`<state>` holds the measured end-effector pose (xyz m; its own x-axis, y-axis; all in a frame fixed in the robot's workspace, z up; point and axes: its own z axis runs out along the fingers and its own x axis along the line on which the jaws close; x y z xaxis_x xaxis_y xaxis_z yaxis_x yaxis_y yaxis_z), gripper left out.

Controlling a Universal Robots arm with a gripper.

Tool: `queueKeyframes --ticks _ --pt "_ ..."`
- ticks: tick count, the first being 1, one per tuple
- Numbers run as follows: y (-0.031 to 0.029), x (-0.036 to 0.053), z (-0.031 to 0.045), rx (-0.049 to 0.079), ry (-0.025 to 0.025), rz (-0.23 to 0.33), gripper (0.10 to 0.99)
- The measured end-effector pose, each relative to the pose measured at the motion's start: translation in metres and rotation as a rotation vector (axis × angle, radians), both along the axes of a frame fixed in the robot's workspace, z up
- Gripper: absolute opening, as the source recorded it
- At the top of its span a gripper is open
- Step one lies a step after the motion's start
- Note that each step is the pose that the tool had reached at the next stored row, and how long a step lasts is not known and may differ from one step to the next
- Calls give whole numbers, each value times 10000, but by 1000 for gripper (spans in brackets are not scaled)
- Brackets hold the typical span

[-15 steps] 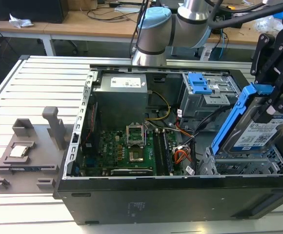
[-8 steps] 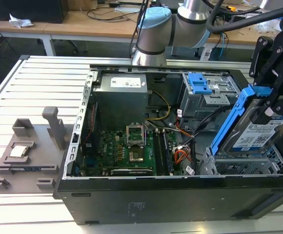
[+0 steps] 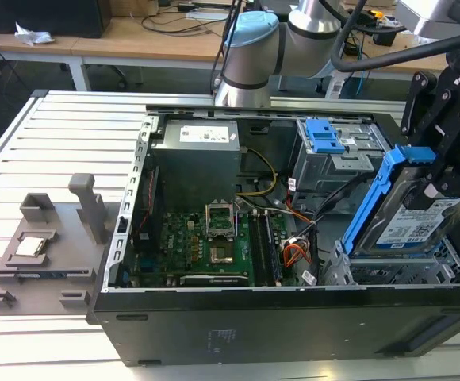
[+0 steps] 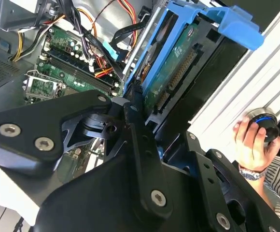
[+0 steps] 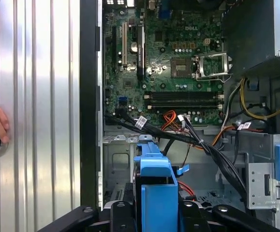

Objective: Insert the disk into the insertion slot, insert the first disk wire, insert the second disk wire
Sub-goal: 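Insert the disk into the insertion slot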

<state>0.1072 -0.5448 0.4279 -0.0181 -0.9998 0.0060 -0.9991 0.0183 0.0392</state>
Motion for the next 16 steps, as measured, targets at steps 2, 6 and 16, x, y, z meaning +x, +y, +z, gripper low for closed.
queueKeyframes --ticks 2,6,16 --pt "0 -1 -1 0 0 1 365" --pt "1 -13 1 -5 -29 -134 365" --pt "0 -14 -184 -7 -24 -219 365"
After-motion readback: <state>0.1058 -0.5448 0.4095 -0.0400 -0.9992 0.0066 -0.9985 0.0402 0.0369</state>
